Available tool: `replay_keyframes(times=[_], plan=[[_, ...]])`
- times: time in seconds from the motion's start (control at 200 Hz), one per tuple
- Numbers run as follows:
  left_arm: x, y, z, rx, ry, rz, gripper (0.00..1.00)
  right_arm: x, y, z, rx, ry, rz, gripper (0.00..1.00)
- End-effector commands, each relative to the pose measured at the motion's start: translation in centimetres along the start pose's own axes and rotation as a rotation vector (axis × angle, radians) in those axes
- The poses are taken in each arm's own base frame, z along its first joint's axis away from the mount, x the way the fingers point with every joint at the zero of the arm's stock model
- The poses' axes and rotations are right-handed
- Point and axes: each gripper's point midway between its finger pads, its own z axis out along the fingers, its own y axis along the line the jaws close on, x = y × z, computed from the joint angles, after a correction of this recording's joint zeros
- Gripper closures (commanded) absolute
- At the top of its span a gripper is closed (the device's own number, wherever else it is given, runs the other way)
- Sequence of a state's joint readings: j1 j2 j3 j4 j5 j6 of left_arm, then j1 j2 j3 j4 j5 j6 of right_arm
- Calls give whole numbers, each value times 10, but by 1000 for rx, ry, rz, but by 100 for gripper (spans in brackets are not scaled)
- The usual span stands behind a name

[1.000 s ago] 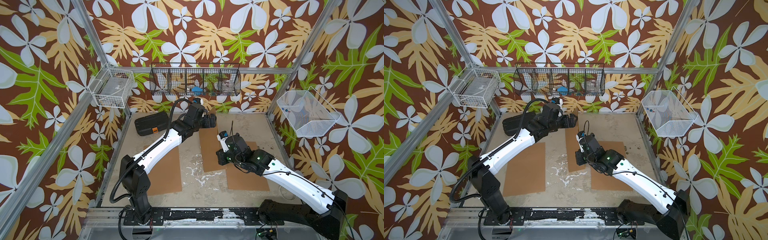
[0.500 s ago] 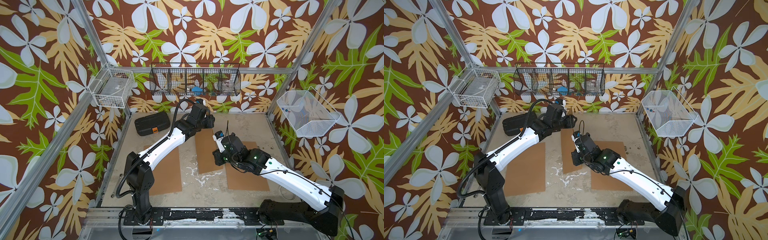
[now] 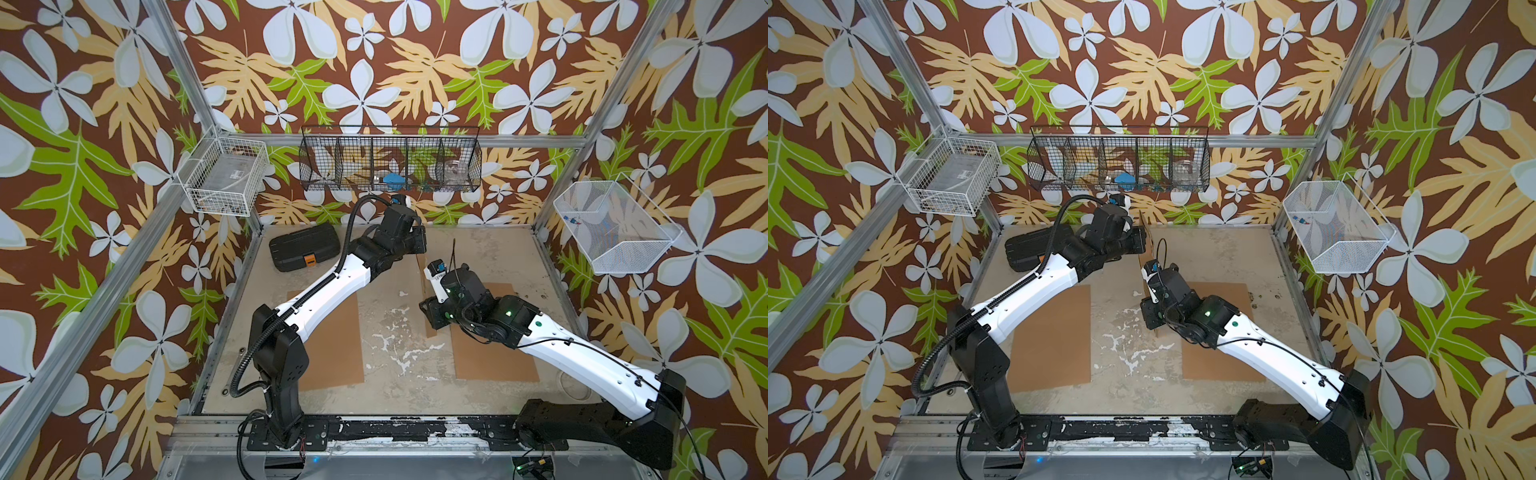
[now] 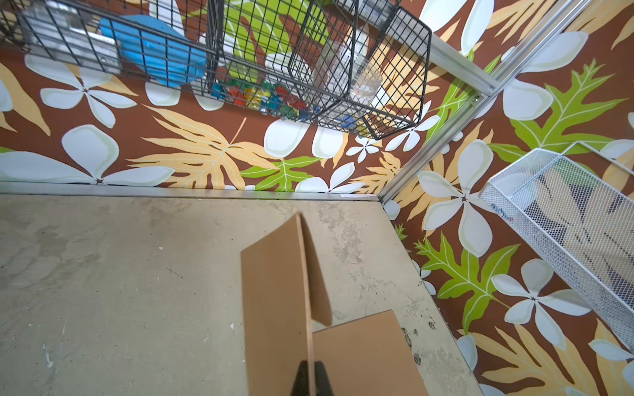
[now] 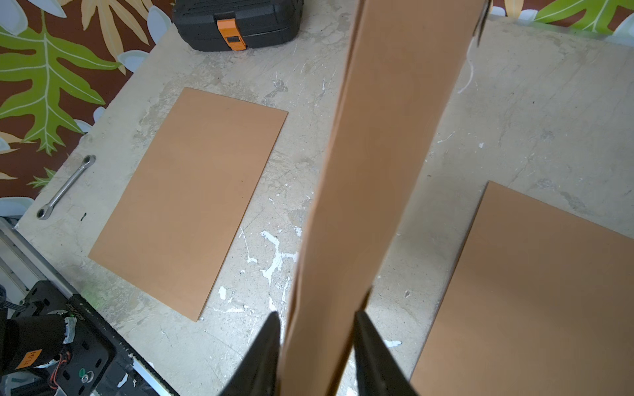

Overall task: Open the file bag
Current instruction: Pick up the file bag from the center of the board.

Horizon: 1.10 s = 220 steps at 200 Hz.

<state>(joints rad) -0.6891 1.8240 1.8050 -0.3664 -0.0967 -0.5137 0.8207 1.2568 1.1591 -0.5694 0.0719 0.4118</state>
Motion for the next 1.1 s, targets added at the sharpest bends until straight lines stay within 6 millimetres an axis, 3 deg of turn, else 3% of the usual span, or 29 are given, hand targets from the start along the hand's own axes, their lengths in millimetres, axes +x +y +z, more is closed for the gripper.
replay_keyframes(times=[0.0,0.28,0.45,0.591,0.756,0.871,1.096], plan=[[-17,0,-6,-17,-56,24,100,-5,10,-3,-56,-20,-1,55],[-46,-13,-28,51,-177,68,100,-3,30,-28,-212,-81,0,43],[-50,-2,-49,151,-243,60,100,-7,27,-48,-226,-166,2,37],[-48,8,-67,211,-276,83,100,-17,15,-56,-164,-234,-9,33],[-37,6,-91,273,-323,153,100,-37,-5,-56,-74,-310,6,28],[-30,2,-109,338,-368,177,100,-48,-27,-48,-95,-317,60,32],[-17,-1,-142,403,-419,246,100,-67,-62,-52,-167,-411,103,33]])
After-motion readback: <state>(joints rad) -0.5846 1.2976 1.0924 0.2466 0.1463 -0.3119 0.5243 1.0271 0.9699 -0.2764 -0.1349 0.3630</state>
